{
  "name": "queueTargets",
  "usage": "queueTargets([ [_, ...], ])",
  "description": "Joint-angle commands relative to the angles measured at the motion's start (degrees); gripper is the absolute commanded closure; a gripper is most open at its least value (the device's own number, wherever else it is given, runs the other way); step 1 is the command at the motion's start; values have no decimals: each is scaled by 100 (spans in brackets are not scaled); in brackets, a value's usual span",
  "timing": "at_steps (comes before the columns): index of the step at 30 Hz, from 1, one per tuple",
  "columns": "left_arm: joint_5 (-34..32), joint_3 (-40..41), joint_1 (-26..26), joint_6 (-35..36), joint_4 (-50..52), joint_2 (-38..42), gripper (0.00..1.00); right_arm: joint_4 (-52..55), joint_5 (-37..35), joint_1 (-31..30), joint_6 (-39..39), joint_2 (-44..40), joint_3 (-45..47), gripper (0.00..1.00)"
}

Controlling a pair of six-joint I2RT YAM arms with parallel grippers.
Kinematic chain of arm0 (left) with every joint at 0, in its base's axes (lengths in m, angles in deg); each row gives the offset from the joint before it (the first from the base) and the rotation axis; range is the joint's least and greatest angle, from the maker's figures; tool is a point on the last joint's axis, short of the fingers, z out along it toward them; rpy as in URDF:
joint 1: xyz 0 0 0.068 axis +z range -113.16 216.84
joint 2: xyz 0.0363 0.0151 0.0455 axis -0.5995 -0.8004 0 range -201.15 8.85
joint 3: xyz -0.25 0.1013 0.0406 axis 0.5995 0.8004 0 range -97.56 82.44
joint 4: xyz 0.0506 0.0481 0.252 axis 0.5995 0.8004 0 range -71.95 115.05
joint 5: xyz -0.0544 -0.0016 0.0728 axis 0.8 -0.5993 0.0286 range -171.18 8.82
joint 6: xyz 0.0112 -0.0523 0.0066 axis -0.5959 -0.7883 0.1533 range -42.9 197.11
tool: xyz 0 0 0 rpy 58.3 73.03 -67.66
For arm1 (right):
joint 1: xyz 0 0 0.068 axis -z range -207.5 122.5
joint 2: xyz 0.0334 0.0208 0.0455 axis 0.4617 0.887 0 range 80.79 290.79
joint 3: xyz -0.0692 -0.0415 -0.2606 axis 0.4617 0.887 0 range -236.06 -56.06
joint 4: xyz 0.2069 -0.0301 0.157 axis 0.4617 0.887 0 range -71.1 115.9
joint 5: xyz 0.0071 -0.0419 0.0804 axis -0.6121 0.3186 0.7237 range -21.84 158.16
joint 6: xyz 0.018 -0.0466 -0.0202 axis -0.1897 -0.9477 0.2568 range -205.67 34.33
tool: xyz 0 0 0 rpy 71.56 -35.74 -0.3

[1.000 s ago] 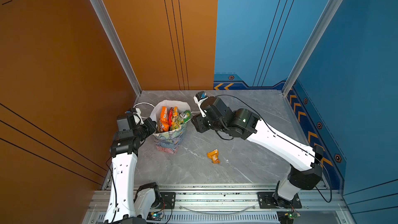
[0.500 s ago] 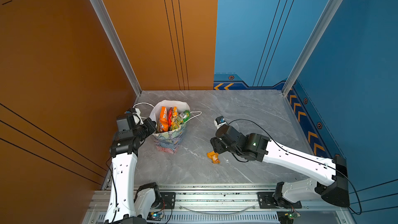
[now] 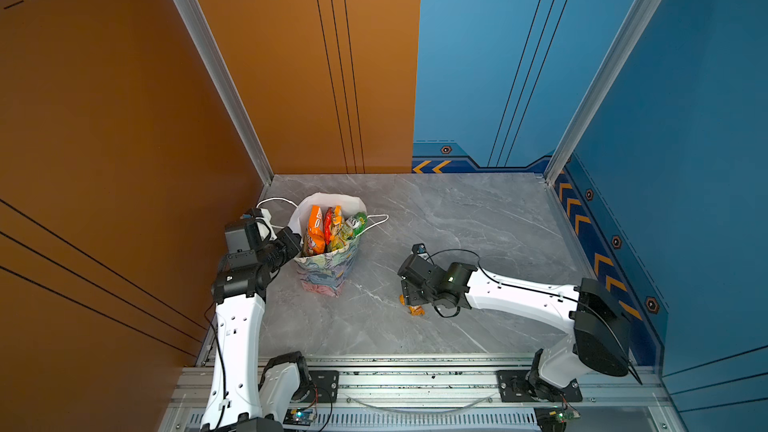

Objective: Place the snacks into the paper bag
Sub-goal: Pick up the snack from the bottom-center of the table.

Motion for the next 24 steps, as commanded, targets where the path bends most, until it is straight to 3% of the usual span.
queueTargets([
  [1, 171, -4, -7, 34, -372, 63, 100, 60, 304, 34, 257, 320, -49, 23],
  [15, 177, -3, -13, 27, -371, 22, 100, 264, 636, 8, 179, 1034, -263, 29],
  [24, 177, -5, -10, 35, -371, 25, 100, 311, 728, -24, 68, 1306, -348, 50],
])
